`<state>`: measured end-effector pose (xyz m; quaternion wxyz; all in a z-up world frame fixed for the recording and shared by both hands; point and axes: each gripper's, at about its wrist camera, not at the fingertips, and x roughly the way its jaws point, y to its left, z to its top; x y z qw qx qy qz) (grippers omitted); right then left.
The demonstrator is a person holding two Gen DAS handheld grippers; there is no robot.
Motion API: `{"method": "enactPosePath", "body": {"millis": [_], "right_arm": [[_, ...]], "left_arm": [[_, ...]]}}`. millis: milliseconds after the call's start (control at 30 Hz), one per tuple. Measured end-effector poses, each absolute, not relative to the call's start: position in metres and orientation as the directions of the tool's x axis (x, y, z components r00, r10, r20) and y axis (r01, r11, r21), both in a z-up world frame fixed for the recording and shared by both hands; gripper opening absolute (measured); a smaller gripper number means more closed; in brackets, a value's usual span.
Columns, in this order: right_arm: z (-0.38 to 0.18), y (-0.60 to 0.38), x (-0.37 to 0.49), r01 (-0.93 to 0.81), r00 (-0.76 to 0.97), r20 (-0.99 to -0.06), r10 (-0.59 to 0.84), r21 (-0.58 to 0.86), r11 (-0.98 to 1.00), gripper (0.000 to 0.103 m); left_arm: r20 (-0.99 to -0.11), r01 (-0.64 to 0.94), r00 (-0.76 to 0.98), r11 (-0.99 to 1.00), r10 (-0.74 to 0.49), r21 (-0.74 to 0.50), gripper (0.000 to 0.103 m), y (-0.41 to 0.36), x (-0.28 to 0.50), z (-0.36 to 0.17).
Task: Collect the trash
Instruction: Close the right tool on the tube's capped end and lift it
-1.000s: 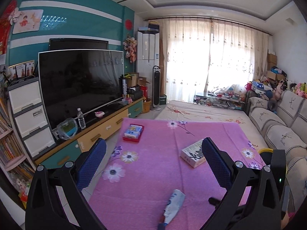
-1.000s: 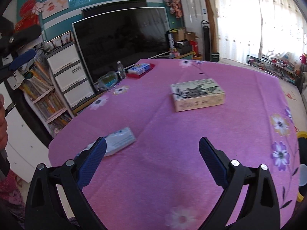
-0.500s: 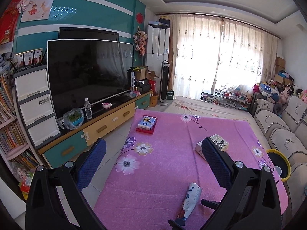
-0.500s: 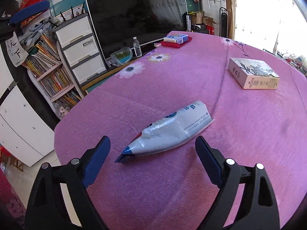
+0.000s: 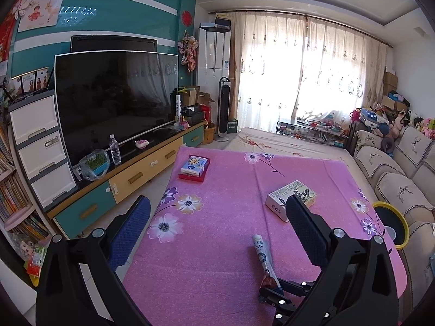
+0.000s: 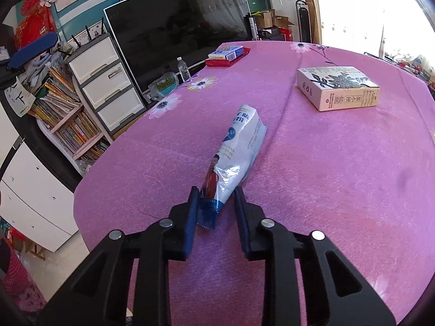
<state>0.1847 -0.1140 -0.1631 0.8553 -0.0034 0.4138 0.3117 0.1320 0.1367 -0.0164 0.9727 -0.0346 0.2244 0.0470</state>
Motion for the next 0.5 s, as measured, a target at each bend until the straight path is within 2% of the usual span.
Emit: {"method": "enactPosePath", "body": {"millis": [267, 300, 500], "right_arm": [[-0.153, -0.150, 0.187, -0.502, 0.491, -0.691, 0.531, 0.274, 0.821, 0.021], [-0.150, -0.158, 0.187, -0.491, 0.506, -0.686, 0.523, 0.269, 0.828, 0.013], [-0.134, -0.206, 0.189, -0.420, 0.583, -0.656, 0.480, 0.263, 0.869, 0.010]], "left_arm": [[-0.467, -0.077, 0.883, 0.996, 0.045, -0.050, 0.098, 0.122, 0.144, -0.026], [-0.470, -0.073, 0.882, 0.996, 0.042, -0.049, 0.098, 0.120, 0.146, -0.027], [-0.490, -0.039, 0.872, 0.998, 0.008, -0.053, 0.098, 0.102, 0.160, -0.036]]}}
